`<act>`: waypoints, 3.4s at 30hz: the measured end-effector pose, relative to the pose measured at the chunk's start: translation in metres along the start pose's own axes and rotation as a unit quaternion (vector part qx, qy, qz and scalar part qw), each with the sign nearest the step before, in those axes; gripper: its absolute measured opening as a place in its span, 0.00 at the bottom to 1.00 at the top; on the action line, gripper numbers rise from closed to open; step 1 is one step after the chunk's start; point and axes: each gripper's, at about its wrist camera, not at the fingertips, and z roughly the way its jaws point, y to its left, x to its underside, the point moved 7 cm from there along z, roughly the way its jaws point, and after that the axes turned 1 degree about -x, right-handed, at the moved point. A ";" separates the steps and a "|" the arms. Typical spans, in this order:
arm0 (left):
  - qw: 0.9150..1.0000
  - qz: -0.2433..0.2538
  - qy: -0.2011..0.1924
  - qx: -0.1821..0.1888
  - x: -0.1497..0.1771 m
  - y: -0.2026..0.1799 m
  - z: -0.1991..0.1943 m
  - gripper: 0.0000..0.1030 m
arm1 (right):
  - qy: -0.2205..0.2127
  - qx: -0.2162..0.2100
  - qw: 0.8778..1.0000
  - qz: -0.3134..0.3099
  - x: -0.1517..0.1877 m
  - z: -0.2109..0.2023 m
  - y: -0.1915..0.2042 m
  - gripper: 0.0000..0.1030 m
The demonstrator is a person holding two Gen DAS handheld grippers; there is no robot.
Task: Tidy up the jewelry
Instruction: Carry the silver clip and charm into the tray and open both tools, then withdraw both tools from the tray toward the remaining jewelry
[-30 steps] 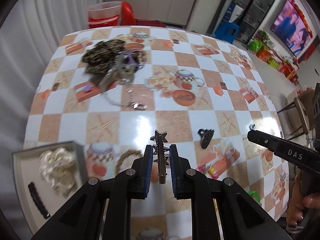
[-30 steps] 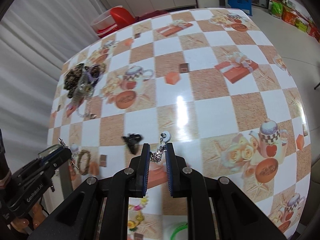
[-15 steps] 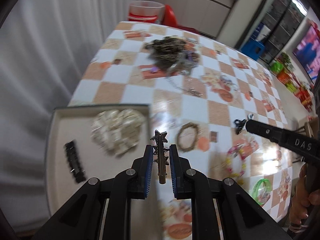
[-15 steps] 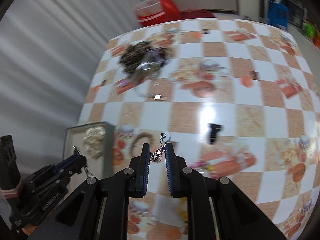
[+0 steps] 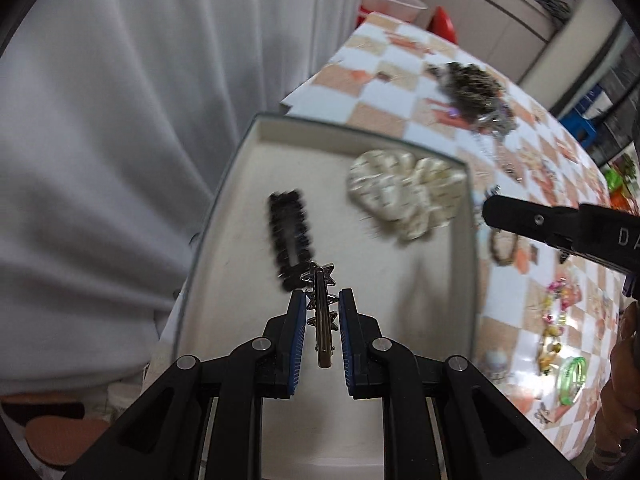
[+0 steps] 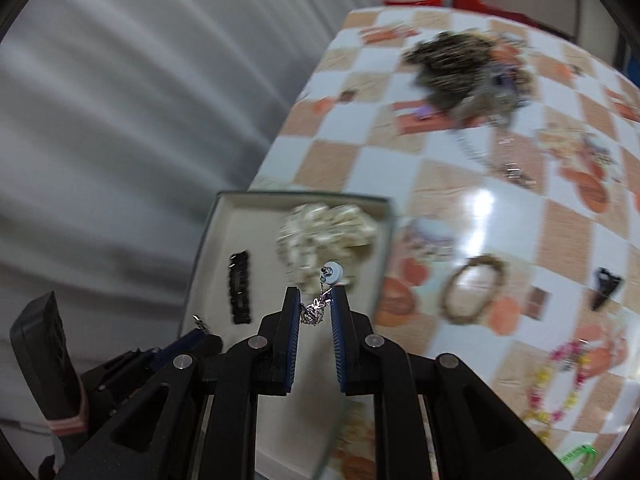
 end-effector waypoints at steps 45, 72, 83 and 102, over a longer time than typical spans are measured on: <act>0.996 0.023 0.039 -0.071 0.023 0.017 0.039 0.22 | 0.081 -0.028 0.996 -0.014 0.011 0.081 0.027 0.41; 0.990 0.134 -0.014 -0.047 -0.014 -0.083 -0.002 1.00 | -0.043 0.010 0.993 0.114 0.019 -0.075 -0.093 0.87; 0.978 0.208 -0.024 -0.006 -0.014 -0.171 -0.014 1.00 | -0.072 0.050 0.979 0.181 0.062 -0.123 -0.167 1.00; 0.964 0.262 0.016 0.032 0.003 -0.263 0.012 1.00 | -0.072 0.138 0.937 0.314 0.164 -0.176 -0.285 1.00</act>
